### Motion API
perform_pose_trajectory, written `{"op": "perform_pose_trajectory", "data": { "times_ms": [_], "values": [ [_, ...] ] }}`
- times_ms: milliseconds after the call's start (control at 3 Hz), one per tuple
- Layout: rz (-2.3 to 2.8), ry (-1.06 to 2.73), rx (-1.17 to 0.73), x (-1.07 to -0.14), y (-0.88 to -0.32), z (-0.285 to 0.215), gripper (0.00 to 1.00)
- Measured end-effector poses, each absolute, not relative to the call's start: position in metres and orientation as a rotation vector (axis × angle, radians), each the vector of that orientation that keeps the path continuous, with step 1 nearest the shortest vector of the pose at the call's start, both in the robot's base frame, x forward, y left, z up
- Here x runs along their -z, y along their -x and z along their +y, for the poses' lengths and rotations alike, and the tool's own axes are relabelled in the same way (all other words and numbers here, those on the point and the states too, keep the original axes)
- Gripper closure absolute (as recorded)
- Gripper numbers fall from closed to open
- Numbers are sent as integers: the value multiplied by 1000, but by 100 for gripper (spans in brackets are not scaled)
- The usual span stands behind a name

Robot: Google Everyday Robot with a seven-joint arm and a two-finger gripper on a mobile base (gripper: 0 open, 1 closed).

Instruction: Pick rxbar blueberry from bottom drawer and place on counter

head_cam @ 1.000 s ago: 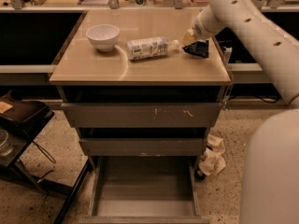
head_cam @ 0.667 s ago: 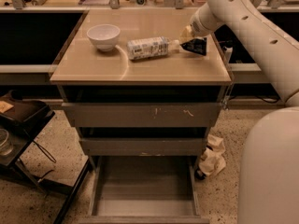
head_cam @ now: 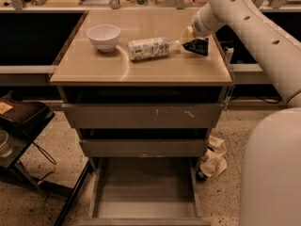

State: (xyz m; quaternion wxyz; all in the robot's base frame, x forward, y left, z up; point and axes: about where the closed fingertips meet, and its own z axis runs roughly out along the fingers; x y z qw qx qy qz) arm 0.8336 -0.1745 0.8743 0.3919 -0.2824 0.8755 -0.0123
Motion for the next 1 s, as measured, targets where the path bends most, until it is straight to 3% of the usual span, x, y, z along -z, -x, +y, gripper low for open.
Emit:
{"op": "perform_pose_trajectory", "data": {
  "times_ms": [667,1000],
  "values": [
    [2223,717,31,-874,-834,-174,6],
    [2223,717,31,-874,-834,-174,0]
  ]
}}
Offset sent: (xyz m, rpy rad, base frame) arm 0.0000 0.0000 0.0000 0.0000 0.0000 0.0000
